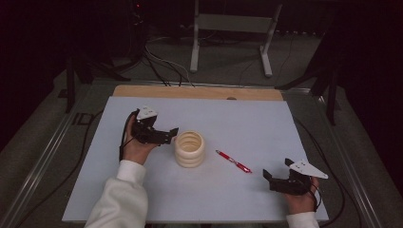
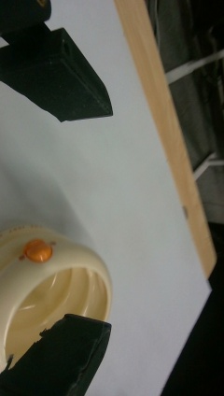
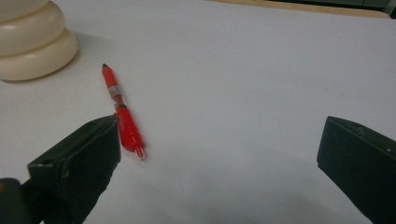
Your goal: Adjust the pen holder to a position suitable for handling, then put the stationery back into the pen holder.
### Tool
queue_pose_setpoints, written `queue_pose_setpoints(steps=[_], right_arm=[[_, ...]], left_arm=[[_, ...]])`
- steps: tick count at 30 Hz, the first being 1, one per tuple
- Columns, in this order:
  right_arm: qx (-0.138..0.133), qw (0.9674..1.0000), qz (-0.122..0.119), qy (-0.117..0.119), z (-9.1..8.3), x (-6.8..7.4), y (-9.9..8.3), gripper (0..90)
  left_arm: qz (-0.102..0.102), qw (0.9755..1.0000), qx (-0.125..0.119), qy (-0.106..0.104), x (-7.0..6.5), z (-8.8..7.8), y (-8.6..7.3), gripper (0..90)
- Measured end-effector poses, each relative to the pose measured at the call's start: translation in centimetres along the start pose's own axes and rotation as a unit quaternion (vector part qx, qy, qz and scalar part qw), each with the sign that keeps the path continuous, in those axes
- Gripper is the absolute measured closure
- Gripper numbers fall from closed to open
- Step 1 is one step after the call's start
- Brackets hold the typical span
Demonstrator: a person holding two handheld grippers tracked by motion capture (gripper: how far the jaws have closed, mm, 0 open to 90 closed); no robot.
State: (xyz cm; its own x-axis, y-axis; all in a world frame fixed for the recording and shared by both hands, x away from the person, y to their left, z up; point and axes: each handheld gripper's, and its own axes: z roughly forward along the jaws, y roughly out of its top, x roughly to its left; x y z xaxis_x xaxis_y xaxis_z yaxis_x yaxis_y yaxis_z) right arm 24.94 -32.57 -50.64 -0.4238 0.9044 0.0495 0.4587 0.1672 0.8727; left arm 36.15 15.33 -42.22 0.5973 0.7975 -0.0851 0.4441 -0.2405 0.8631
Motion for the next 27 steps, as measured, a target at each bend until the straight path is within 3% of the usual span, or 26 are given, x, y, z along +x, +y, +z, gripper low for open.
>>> queue_pose_setpoints(steps=[4,8,16,27], right_arm=[[0.000,1.0000,0.000,0.000,0.0,0.0,0.0,0.0],[0.000,1.0000,0.001,-0.001,0.0,0.0,0.0,0.0],[0.000,1.0000,0.002,-0.001,0.0,0.0,0.0,0.0],[0.000,1.0000,0.002,-0.002,0.0,0.0,0.0,0.0]], left_arm=[[0.012,0.9989,-0.025,0.038,0.3,-1.2,-0.8,1.3],[0.004,0.9977,-0.038,0.056,0.6,-2.2,-1.7,0.5],[0.008,0.9967,-0.037,0.072,0.9,-3.4,-3.2,0.1],[-0.002,0.9962,-0.045,0.074,1.1,-4.5,-5.5,0.1]])
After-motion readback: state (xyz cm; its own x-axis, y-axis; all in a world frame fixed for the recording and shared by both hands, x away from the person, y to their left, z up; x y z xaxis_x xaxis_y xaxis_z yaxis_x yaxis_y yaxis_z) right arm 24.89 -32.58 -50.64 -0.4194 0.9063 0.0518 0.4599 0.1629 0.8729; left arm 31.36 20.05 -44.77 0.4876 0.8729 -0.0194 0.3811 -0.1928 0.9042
